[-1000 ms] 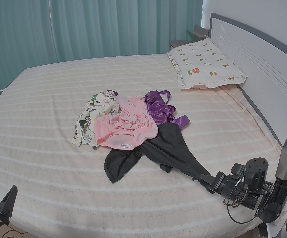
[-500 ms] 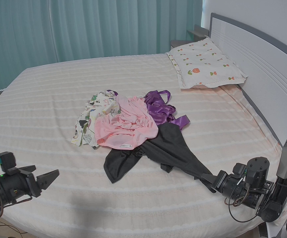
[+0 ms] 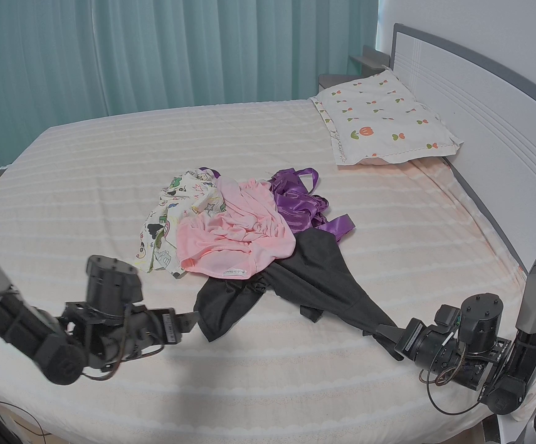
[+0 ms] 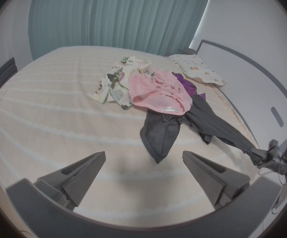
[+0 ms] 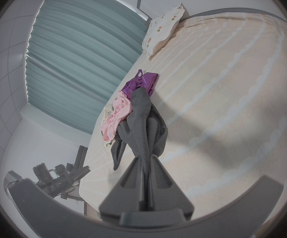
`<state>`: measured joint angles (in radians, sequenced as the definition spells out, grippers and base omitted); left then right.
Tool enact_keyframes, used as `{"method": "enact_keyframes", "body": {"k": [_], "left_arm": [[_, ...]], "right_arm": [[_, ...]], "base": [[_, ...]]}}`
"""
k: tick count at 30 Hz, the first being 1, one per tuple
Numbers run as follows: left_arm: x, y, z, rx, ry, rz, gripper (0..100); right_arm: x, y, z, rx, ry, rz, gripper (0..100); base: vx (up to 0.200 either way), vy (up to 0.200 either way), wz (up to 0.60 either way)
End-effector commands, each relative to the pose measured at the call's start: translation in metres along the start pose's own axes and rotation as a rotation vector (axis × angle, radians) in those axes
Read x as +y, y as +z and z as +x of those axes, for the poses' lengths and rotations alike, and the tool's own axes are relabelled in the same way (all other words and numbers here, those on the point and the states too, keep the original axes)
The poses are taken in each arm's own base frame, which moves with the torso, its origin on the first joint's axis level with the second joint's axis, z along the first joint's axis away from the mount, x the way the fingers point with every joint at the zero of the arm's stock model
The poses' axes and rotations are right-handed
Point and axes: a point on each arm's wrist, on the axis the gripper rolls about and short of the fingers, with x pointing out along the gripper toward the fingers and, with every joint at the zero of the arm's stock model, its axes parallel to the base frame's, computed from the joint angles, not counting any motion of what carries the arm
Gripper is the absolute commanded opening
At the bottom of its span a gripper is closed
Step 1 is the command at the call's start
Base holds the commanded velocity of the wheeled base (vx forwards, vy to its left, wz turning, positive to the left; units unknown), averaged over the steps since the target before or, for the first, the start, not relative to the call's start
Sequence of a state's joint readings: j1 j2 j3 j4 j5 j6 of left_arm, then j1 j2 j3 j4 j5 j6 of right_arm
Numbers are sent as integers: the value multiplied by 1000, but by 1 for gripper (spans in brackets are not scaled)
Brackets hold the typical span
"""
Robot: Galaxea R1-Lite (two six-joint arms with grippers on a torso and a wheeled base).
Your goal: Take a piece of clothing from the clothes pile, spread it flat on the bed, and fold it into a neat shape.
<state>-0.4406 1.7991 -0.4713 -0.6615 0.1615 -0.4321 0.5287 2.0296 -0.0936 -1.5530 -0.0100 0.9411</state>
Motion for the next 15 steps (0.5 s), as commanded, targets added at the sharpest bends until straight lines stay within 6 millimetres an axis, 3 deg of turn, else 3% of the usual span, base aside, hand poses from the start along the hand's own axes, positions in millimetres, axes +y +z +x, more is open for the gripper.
{"method": "enact_keyframes", "body": {"k": [1,6,15], "left_arm": [[-43,-29,91,21,60,-9,100],[-45,-33,110,-6,73,-17,100],[-48,-32,124,-42,84,-22,100]], "right_arm": [[0,0,0,-1,6,2,0],[0,-1,0,1,6,1,0],[0,-1,0,2,4,0,0]], "base": [[0,0,0],[0,0,0],[0,0,0]]}}
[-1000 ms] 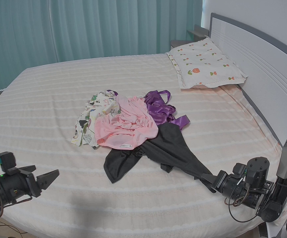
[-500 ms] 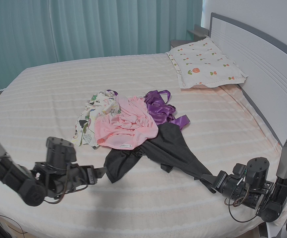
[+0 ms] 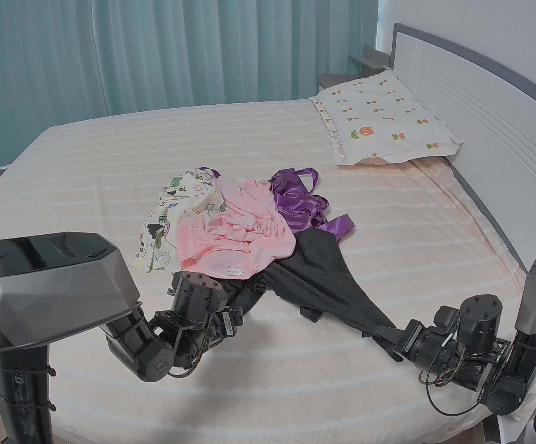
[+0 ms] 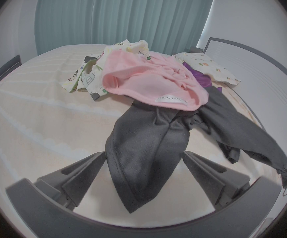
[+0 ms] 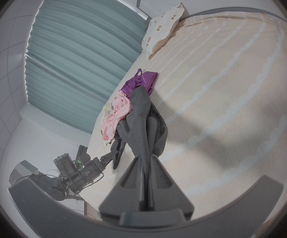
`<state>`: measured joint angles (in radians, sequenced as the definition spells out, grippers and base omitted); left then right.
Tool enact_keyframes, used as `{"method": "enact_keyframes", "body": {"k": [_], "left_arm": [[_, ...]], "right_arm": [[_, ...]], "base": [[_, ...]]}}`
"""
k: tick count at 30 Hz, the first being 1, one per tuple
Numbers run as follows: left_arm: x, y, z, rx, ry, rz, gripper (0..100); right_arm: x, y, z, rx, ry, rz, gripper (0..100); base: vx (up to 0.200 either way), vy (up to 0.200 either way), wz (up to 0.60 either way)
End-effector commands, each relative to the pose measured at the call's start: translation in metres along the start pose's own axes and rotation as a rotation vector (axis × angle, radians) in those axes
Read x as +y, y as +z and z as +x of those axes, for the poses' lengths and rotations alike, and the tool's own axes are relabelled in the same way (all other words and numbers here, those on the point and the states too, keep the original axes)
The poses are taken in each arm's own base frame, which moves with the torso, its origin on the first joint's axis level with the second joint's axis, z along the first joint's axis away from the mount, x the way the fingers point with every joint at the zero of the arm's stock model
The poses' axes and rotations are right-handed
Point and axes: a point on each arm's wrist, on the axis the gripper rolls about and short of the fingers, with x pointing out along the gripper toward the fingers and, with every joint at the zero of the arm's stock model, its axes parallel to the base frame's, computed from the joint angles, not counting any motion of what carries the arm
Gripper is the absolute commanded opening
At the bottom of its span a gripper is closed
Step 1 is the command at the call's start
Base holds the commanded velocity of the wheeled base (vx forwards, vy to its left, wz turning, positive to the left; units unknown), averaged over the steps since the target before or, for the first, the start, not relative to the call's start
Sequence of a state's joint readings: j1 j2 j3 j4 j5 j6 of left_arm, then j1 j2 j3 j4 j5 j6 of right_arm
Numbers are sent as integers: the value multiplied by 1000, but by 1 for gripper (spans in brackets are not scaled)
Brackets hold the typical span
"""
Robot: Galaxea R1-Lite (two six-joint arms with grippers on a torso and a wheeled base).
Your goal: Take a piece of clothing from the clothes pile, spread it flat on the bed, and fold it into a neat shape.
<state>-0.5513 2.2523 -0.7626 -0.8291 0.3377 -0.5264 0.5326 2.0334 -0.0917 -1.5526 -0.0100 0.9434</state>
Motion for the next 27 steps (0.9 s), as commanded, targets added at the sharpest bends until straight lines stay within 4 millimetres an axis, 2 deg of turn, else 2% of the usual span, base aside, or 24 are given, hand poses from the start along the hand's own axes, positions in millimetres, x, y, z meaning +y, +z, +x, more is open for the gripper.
{"method": "enact_keyframes", "body": {"k": [1,7,8,13,17,20,21,22,23,26,27], "left_arm": [[0,-7,12,13,17,8,100],[-2,0,14,-27,35,-4,100],[-3,1,13,-32,32,-10,0],[-1,3,11,-35,35,-14,0],[0,4,2,-35,32,-13,0],[-1,14,-10,-60,14,-30,0],[-3,26,-31,-95,-16,-83,0],[-4,29,-36,-103,-23,-98,0],[-5,36,-53,-124,-53,-137,0],[-7,41,-97,-156,-120,-158,0],[-6,43,-102,-163,-128,-160,0]], "right_arm": [[1,0,0,-4,8,0,0],[1,0,0,-3,10,-1,0],[1,0,0,-3,10,-1,0],[1,0,0,-3,10,-1,0],[2,1,-1,-9,16,-1,0],[4,2,-3,-14,25,1,0],[9,5,-8,-30,52,2,0],[11,6,-9,-33,62,2,0],[19,9,-16,-48,103,-1,0],[39,20,-38,-118,212,-4,0],[41,22,-41,-127,227,-4,0]], "base": [[0,0,0],[0,0,0],[0,0,0],[0,0,0],[0,0,0],[0,0,0],[0,0,0],[0,0,0],[0,0,0],[0,0,0],[0,0,0]]}}
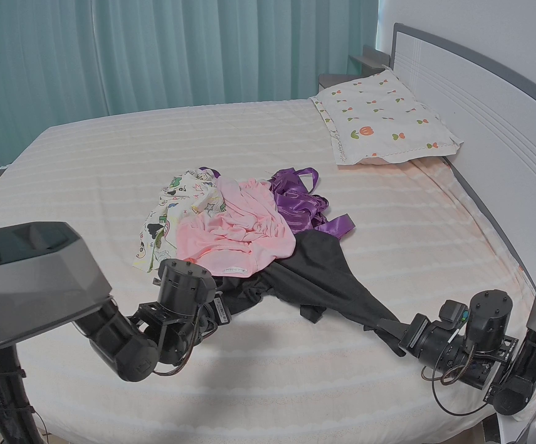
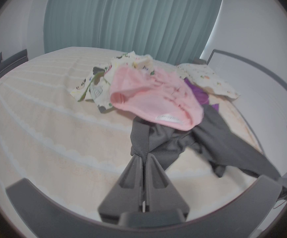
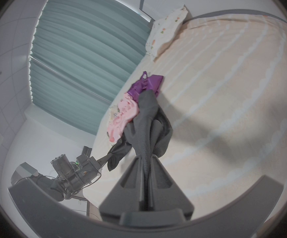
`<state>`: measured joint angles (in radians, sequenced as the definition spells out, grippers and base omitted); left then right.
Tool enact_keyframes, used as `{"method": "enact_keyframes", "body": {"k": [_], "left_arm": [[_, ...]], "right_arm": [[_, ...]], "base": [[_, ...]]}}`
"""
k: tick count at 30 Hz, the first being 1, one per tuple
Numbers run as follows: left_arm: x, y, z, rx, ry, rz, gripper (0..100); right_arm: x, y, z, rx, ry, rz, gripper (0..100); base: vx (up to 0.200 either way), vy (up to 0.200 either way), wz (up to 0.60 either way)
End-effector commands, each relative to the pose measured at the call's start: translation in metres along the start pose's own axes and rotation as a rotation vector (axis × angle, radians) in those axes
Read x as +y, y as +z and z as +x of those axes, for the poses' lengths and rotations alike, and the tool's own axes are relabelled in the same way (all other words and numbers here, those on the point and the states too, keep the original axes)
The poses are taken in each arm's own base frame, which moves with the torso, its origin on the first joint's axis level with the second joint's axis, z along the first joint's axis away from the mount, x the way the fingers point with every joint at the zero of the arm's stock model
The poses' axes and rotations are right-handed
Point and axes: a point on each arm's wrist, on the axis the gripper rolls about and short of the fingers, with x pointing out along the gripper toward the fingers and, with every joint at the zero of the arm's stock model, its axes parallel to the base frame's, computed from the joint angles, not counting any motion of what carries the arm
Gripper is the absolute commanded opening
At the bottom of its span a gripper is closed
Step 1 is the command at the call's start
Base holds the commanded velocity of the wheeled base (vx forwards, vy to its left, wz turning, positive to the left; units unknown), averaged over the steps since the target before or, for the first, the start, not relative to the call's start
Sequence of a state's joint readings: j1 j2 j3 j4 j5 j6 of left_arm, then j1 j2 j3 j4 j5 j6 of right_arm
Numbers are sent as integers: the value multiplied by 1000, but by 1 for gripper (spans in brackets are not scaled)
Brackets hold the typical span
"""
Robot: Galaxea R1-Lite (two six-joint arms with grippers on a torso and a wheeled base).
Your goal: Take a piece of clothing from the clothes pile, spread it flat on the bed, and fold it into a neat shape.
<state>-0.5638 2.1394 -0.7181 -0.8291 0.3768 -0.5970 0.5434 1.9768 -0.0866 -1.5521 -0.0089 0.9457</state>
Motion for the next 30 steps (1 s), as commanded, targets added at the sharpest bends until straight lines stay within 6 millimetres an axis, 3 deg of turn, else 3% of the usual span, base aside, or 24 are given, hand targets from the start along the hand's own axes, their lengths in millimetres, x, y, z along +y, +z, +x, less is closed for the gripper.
{"method": "enact_keyframes", "body": {"k": [1,4,5,7,10,13,15,19,24,30], "left_arm": [[-6,37,-97,-120,-166,-86,0],[-10,57,-138,-206,-270,-127,0],[-10,57,-138,-206,-270,-127,0],[-10,80,-173,-303,-360,-173,0],[-7,97,-199,-378,-409,-205,0],[0,105,-211,-425,-415,-212,0],[2,104,-211,-424,-414,-211,0],[9,92,-206,-386,-384,-198,0],[8,75,-182,-303,-324,-200,0],[12,62,-176,-241,-311,-276,0]], "right_arm": [[45,29,-47,-161,259,-10,0],[69,46,-76,-255,424,-65,0],[69,46,-76,-255,424,-65,0],[88,58,-94,-330,540,-196,0],[104,69,-102,-387,585,-275,0],[110,74,-105,-401,590,-291,0],[110,74,-105,-399,590,-291,0],[91,59,-90,-281,509,-296,0],[72,45,-73,-177,420,-277,0],[68,39,-64,-135,393,-252,0]], "base": [[0,0,0],[0,0,0],[0,0,0],[0,0,0],[0,0,0],[0,0,0],[0,0,0],[0,0,0],[0,0,0],[0,0,0]]}}
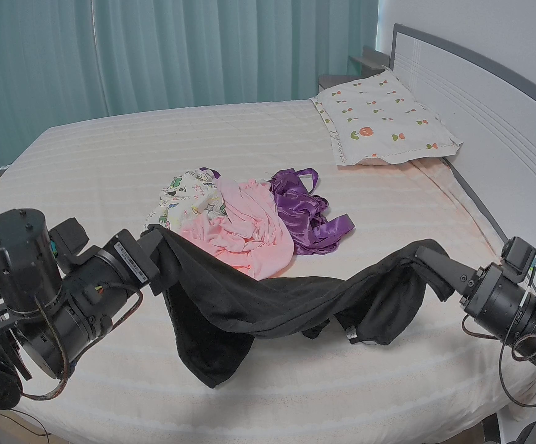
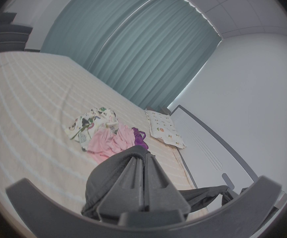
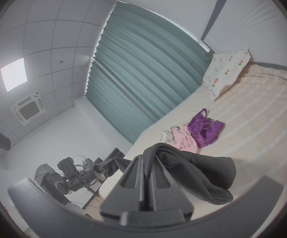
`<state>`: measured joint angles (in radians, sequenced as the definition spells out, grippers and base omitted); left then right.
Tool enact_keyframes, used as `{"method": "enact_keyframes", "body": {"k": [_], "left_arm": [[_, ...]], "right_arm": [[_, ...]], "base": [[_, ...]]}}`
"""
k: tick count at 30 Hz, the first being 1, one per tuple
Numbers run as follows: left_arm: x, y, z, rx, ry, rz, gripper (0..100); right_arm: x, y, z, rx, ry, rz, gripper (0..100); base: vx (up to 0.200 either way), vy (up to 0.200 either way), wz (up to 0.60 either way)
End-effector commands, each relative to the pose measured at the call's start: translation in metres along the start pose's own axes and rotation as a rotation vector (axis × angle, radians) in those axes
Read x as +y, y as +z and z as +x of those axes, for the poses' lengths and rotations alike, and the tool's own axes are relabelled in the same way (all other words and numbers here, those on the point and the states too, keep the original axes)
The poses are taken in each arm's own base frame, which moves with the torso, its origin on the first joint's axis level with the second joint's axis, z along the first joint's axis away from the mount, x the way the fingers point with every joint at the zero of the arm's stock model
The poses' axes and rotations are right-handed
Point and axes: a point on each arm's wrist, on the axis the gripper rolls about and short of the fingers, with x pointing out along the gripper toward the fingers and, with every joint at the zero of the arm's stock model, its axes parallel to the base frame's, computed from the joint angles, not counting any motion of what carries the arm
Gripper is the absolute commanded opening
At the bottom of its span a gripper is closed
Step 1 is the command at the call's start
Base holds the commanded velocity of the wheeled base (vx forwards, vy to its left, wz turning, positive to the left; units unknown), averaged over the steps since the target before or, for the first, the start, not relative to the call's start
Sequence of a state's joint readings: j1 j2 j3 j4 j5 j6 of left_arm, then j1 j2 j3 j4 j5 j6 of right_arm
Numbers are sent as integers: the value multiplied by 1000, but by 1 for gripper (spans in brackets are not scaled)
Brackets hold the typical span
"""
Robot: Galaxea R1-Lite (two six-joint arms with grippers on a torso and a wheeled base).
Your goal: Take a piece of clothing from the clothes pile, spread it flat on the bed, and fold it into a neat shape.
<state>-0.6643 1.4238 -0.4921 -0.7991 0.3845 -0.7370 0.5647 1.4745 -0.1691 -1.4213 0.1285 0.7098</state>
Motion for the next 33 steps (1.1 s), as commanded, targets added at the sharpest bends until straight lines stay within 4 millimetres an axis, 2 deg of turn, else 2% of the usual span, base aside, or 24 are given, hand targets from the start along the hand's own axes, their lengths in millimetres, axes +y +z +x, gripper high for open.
{"method": "enact_keyframes", "body": {"k": [1,6,21,33], "left_arm": [[10,-14,2,53,40,-13,0],[14,-18,4,66,58,-21,0],[23,-29,4,110,94,-38,0],[24,-34,7,122,108,-30,0]], "right_arm": [[-10,-12,4,60,-44,20,0],[-11,-14,2,68,-53,41,0],[-12,-17,2,76,-65,46,0],[-15,-19,4,90,-72,48,0]], "base": [[0,0,0],[0,0,0],[-200,0,0],[0,0,0]]}}
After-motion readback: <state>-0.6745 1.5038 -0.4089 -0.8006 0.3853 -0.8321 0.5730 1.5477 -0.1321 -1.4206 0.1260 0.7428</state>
